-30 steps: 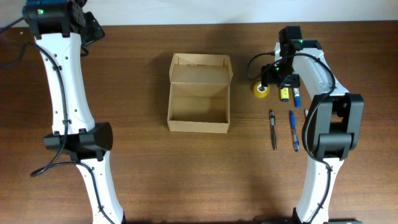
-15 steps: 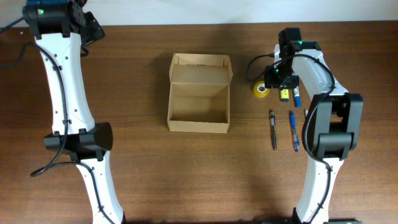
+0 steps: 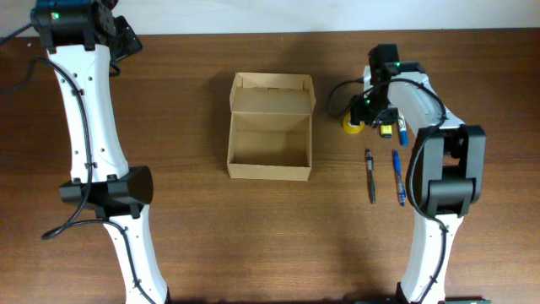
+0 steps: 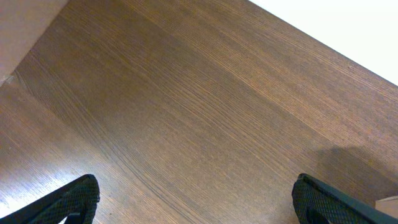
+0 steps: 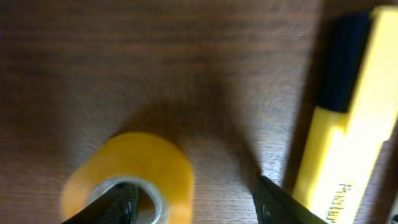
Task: Pack container
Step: 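Lower the right gripper onto the clear tape roll and grasp it, then carry the tape roll over the box and release it inside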
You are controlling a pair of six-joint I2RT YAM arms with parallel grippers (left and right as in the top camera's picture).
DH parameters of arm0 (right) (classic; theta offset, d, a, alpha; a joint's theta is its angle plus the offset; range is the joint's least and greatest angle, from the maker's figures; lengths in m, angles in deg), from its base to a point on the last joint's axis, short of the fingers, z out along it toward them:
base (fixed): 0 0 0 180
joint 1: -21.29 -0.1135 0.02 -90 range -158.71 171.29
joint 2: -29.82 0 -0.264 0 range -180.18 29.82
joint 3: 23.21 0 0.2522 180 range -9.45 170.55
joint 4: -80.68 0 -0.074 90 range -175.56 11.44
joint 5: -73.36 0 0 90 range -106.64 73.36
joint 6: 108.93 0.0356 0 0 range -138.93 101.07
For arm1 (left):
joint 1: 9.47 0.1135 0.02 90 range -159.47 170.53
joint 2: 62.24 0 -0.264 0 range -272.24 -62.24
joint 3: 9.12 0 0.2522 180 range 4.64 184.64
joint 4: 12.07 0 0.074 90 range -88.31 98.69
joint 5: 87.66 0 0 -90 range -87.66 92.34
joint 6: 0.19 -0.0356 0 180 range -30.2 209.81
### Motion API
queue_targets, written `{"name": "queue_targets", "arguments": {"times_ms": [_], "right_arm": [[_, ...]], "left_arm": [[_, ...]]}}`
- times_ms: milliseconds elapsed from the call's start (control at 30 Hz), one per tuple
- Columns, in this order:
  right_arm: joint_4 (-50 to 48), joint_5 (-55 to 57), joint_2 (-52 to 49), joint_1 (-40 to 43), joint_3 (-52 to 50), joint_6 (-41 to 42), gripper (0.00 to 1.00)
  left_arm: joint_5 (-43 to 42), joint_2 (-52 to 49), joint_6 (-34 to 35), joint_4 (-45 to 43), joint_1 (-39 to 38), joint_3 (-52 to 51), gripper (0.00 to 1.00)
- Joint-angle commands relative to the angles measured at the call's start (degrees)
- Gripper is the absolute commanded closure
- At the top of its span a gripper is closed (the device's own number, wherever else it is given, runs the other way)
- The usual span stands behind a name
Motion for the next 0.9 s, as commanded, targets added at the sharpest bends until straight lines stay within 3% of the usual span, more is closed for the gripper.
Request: {"name": "queue_targets", "arguments": {"times_ms": [0,133,267,533,867], "right_arm": [[-1.05,0.07,-0.39,-0.28,-2.27,0.24,0.43],[-1.66,0.04,-0.39,-0.31,-3.34,0.26,0.57],[-1.66,-0.37,-0.39,-0.28,-3.39,0.66,0.94],[4.83,-2.78,0.52,-0.5,4.15,0.68,0.96],[21.55,-2.73,7.08,-4.48,32.15,0.07,0.96]], "left_arm": [[0.59,1.92,-0.52,0.07,0.13,-0.24,0.0],[0.59,1.92,-0.52,0.07,0.13,-0.24,0.0],[0.59,1.92,-0.52,0.07,0.13,-0.24,0.0],[0.59,1.92,-0.52,0.07,0.13,-0.24,0.0],[0.59,1.92,-0.52,0.07,0.13,-0.24,0.0]]}}
